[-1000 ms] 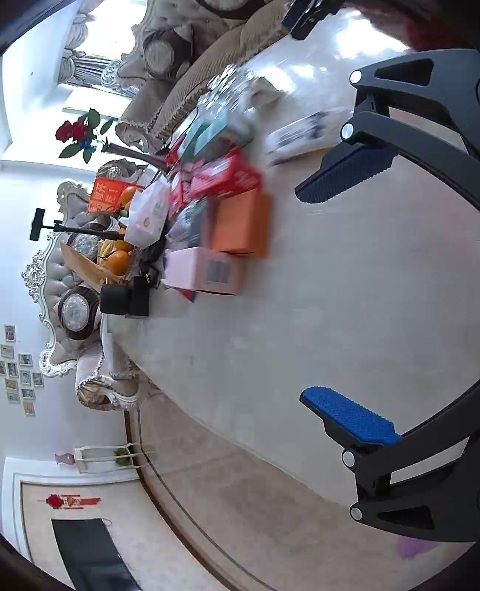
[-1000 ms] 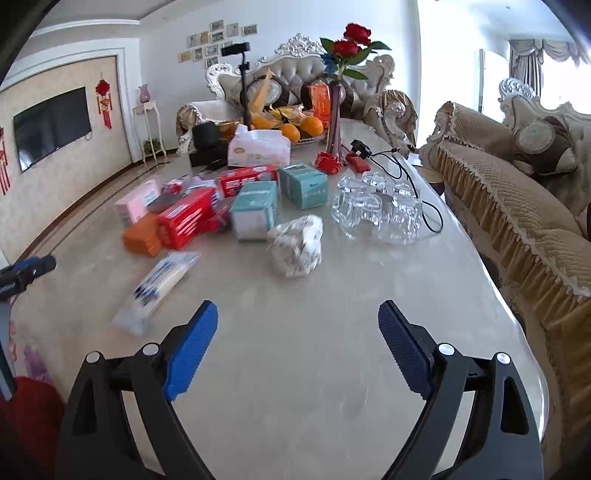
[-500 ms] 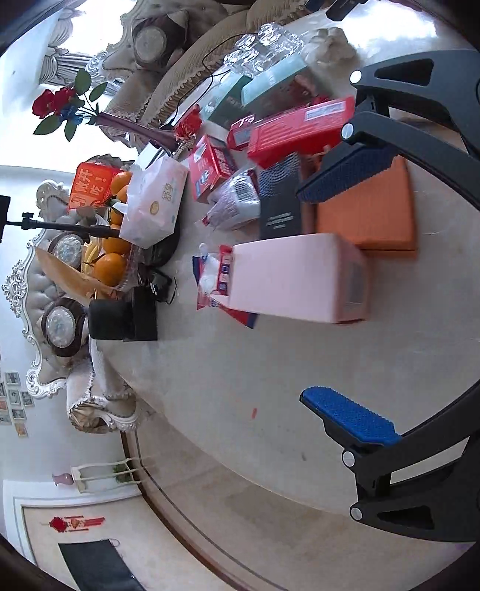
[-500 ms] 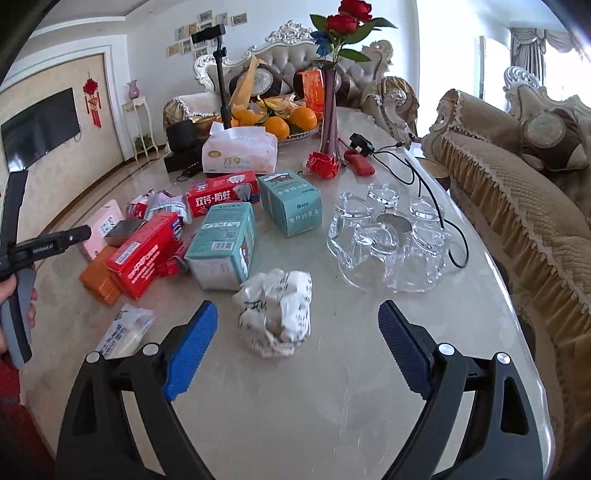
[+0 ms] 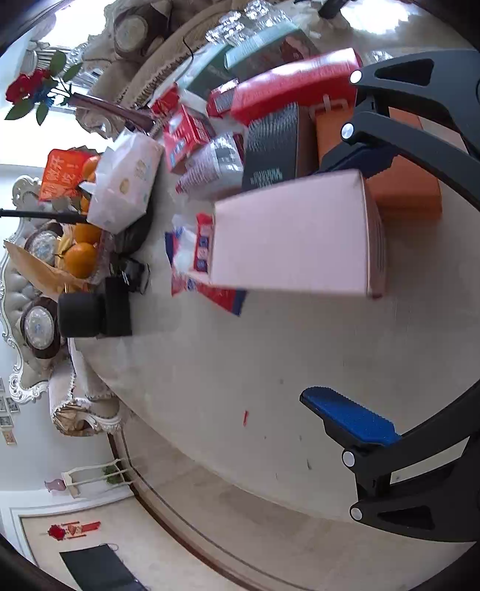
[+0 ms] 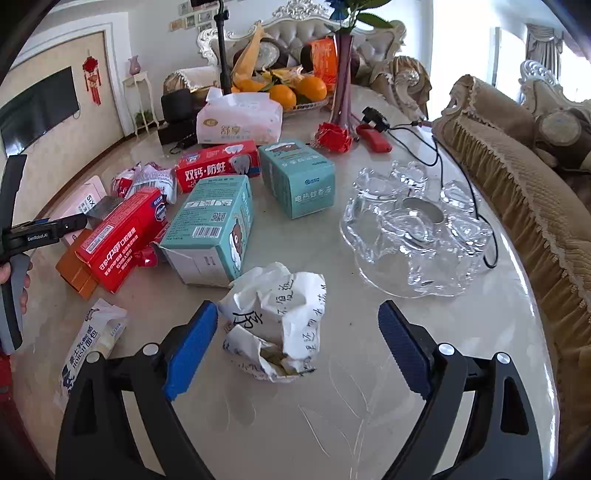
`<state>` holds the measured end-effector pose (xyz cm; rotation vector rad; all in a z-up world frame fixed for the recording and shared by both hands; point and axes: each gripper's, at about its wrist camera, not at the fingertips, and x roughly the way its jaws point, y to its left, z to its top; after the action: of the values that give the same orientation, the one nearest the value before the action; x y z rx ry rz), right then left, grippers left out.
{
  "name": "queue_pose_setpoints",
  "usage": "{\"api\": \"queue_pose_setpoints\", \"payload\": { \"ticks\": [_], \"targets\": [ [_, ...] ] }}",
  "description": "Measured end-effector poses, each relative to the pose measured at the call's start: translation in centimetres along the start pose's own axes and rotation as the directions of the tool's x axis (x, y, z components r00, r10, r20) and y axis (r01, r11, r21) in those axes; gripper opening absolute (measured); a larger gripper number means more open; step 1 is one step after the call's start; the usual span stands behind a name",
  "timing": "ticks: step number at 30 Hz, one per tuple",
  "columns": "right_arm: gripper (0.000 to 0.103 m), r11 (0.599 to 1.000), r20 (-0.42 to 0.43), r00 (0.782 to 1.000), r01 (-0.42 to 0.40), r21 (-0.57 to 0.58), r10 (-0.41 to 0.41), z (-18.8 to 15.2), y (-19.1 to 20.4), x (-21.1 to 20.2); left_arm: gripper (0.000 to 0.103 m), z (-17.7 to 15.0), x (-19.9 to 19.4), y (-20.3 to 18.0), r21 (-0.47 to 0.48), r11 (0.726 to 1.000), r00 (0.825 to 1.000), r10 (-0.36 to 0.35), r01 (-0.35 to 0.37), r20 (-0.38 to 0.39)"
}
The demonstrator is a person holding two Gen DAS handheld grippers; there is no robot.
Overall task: Collect trash
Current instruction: 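Grasp the pale pink box with left tool while right tool grasps paper wad, then release the pink box and paper wad into the wastebasket from both tools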
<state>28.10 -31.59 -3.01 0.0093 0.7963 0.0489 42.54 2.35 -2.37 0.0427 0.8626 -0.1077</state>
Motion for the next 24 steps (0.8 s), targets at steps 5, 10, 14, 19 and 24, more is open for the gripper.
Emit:
{"api": "queue_pose_setpoints", "payload": {
  "ticks": [5, 10, 14, 19, 24],
  "targets": [
    [0.085, 0.999, -0.034, 0.999, 0.017, -0.029, -0.018, 0.2, 0.4, 0.7, 0.097, 0.1, -0.1, 0.6, -0.001, 1.0, 1.0, -0.019, 0.019, 0.001],
    [0.084, 0.999, -0.061, 0.998, 0.01, -0.043, -0.012, 0.3, 0.7, 1.4, 0.066, 0.0, 0.5, 0.6, 0.01, 0.998, 0.997, -0.054, 0.054, -0.047],
    [0.045, 1.0, -0.101, 0.995, -0.001, -0.017, 0.0, 0.0, 0.5, 1.9, 0.047, -0.5, 1.2, 1.0, -0.027, 0.998, 0.995, -0.063, 0.061, -0.078],
    [0.042, 1.0, -0.074, 0.997, -0.014, -0.012, 0.013, -0.5, 0.5, 0.3, 0.047, -1.3, 0.0, 2.3, -0.043, 0.998, 0.997, -0.041, 0.038, -0.072],
    [0.042, 1.0, -0.01, 1.0, -0.023, 0.003, 0.023, -1.3, 0.7, -3.4, 0.047, -2.8, -4.9, 3.9, -0.084, 0.992, 0.996, -0.093, 0.093, 0.0]
  ]
}}
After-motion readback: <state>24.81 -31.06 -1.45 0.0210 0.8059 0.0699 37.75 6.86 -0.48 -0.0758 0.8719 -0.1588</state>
